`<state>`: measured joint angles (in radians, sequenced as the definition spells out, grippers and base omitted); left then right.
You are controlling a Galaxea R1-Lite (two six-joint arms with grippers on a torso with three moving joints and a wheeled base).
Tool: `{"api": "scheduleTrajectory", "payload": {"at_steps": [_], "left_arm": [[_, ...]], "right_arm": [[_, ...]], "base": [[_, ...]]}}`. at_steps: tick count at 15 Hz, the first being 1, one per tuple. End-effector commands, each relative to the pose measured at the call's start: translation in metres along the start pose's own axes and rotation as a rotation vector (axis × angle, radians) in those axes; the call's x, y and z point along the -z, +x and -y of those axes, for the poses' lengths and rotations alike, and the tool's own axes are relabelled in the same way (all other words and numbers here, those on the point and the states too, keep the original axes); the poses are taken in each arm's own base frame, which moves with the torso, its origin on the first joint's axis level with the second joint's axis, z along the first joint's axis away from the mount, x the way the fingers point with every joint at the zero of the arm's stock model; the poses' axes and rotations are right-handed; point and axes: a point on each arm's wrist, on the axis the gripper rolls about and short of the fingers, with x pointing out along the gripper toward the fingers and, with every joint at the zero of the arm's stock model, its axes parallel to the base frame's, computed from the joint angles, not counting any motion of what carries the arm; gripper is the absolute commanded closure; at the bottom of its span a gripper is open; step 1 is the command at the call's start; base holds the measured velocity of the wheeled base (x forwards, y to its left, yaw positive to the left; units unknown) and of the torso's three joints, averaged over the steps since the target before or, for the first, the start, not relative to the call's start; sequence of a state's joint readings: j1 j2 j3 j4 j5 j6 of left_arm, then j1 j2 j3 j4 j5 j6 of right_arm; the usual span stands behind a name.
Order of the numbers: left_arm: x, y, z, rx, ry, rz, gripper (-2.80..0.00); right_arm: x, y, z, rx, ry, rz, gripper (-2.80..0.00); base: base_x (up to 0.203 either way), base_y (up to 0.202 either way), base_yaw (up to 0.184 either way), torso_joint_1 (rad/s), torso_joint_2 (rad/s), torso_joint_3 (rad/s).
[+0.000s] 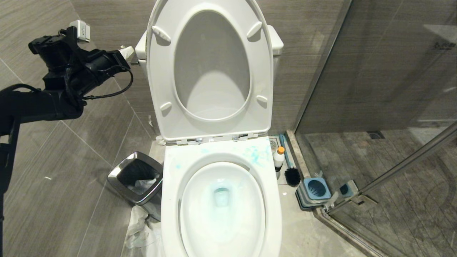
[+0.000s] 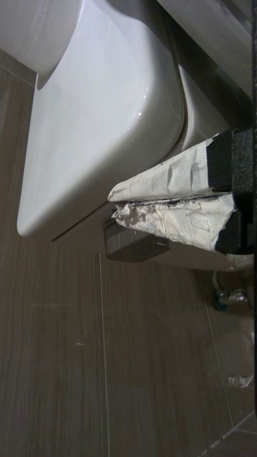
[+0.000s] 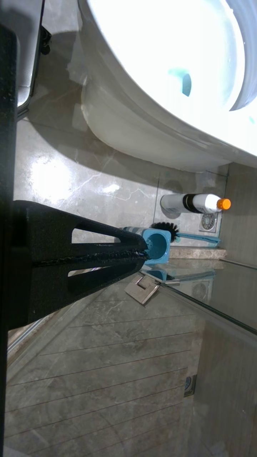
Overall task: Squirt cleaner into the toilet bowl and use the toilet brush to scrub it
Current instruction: Flush the toilet
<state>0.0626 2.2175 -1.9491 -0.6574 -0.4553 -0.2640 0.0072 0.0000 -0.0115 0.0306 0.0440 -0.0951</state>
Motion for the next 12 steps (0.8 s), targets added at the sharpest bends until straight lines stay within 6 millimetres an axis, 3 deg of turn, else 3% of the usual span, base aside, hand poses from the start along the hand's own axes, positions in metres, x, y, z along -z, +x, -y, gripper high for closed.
{"api": "scheduleTrajectory", "payload": {"at_steps": [1,6,12], "left_arm": [[0.007,0.001,-0.002,-0.002,-0.006,-0.008,0.00],[0.022,0.008,0.004,0.016,-0.020,-0.030,0.00],[0.055,0.018,0.009,-0.006,-0.053,-0.082,0.00]], "right_arm": [[0.000,0.000,0.000,-0.001,-0.001,-0.001,0.00],[0.000,0.000,0.000,-0.001,-0.002,-0.001,0.00],[0.000,0.000,0.000,-0.002,-0.001,-0.001,0.00]], "base": [[0.000,0.000,0.000,0.000,0.00,0.000],[0.000,0.000,0.000,0.000,0.00,0.000],[0.000,0.000,0.000,0.000,0.00,0.000]]}}
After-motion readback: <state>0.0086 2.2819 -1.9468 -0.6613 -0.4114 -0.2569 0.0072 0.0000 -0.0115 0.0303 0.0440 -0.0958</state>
